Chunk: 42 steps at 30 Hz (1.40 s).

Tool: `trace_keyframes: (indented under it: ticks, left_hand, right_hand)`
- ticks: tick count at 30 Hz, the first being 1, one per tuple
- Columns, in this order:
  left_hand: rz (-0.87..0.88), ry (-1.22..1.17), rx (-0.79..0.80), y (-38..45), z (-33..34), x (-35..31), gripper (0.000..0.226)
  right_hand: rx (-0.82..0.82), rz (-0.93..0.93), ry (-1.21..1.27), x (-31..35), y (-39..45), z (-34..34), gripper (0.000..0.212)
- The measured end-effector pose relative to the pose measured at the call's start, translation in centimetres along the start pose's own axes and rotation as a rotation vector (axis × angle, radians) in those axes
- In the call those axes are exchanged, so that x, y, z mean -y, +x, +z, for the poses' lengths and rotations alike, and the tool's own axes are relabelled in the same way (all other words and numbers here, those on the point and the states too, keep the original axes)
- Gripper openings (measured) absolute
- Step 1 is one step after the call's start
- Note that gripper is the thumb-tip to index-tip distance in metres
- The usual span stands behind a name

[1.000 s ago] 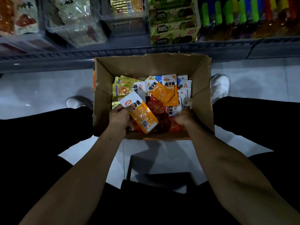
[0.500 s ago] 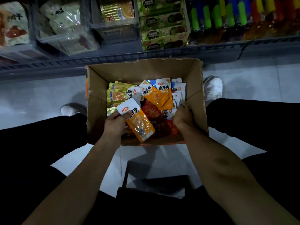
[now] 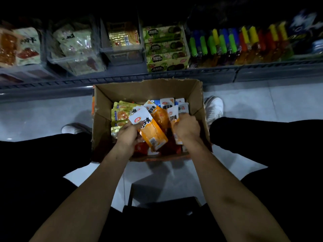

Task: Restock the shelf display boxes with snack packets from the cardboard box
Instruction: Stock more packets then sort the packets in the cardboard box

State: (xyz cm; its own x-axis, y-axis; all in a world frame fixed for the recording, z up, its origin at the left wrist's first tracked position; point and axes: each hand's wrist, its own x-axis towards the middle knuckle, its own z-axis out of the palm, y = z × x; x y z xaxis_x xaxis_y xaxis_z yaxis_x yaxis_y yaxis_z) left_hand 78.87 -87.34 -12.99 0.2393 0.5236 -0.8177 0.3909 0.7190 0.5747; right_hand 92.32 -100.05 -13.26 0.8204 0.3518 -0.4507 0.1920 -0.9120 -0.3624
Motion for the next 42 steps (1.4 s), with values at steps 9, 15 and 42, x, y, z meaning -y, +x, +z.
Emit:
trace_keyframes:
  ticks: [9, 15, 42]
  left_hand:
    - [0.036, -0.141, 0.274, -3.4, 0.1, -2.7, 0.020]
    - [0.101, -0.228, 0.288, -5.0, 0.2, -4.4, 0.025]
    - [1.307, 0.843, 0.210, -15.5, -2.6, -23.2, 0.018]
  right_hand:
    - [0.390, -0.048, 0.791, 2.4, -2.4, -3.7, 0.026]
    - [0.445, -0.192, 0.727, 4.8, -3.9, -4.9, 0.032]
    - [0.017, -0.882, 0.115, 14.0, -6.1, -20.5, 0.047]
